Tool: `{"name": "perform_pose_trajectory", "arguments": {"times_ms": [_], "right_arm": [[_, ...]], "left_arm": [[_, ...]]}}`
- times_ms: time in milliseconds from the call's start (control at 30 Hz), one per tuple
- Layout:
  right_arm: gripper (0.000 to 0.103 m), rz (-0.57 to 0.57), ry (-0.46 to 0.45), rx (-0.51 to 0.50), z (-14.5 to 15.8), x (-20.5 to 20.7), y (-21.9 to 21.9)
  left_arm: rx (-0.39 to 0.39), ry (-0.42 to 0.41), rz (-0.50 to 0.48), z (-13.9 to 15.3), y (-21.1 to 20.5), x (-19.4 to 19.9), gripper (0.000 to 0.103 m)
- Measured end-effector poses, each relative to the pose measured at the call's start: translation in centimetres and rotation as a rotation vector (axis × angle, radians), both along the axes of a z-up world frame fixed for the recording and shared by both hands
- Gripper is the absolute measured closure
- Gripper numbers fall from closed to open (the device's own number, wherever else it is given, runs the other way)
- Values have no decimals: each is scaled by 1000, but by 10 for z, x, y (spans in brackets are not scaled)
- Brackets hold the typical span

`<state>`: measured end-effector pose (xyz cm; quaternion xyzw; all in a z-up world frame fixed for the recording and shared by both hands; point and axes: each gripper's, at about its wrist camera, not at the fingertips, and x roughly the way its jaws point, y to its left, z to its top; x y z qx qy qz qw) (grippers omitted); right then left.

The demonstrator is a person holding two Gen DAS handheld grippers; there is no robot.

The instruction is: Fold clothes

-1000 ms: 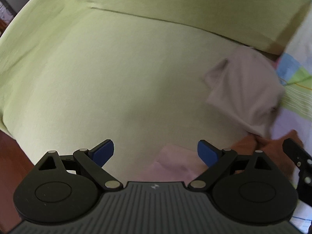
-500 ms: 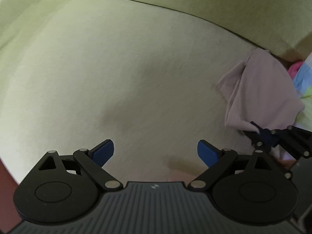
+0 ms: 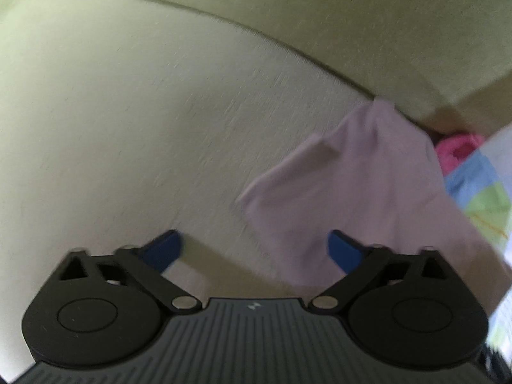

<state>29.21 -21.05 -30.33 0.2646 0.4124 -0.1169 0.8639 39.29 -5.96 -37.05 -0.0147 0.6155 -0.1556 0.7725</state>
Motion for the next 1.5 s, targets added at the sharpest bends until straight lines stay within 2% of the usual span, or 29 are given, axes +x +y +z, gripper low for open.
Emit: {"name": "perform_pose_trajectory", "arguments": {"times_ms": [33,100,200,233,267,333,433,567,633,700,967,1033,1067,1133,1200,1267,1333,1367,1400,1433,1500], "right_arm": [[86,-12,2,4,-1,1,-1],[83,-30,19,14,-6,5,-5],[82,-34,20,63,-16,8,-13],[84,-22,12,73,-18,9,-14],[94,-10,-2,72,-17,8,-14],[100,12,-36,82,-14,5,-15],[100,18,-90,97,-3,0,-16],[100,-52,-160,107,24,-18,-22],[100,-113,-208,110,50,-39,-32],[100,-145,-249,97,74,-57,-42],[101,-215,-385,22,135,-102,-111],[101,-225,-444,-22,160,-136,-139],[101,-229,-464,-37,170,-153,-151],[100,-241,-465,-57,179,-194,-177],[100,-249,-437,-83,185,-246,-201],[100,-249,-385,-111,184,-288,-216],[100,-249,-253,-138,165,-346,-234],[100,-257,-194,-141,155,-362,-240],[97,-272,-76,-137,135,-389,-249],[96,-282,56,-122,113,-412,-257],[86,-325,232,-107,81,-443,-262]], "left_arm": [[2,-19,-19,0,-5,-2,4],[-5,-79,-88,3,-19,-12,24],[-3,-127,-121,7,-22,-21,75],[-34,-112,-104,7,-16,-22,91],[-77,-87,-77,7,-8,-21,92],[-138,-55,-38,9,5,-21,93],[-172,-94,-17,30,23,-33,93],[-242,-186,-28,86,40,-56,93],[-263,-238,-48,115,42,-73,93],[-269,-301,-83,147,39,-93,93],[-323,-453,-109,225,-10,-143,93],[-336,-522,-116,250,-25,-179,93],[-357,-546,-114,258,-32,-210,93],[-381,-548,-107,259,-38,-245,92],[-402,-489,-104,238,-50,-306,91],[-409,-394,-115,211,-58,-351,82],[-378,-262,-137,170,-71,-389,74],[-337,-181,-153,147,-79,-410,74],[-271,-90,-177,120,-89,-435,75],[-234,-46,-192,107,-96,-445,75],[-132,15,-239,87,-97,-473,75]]}}
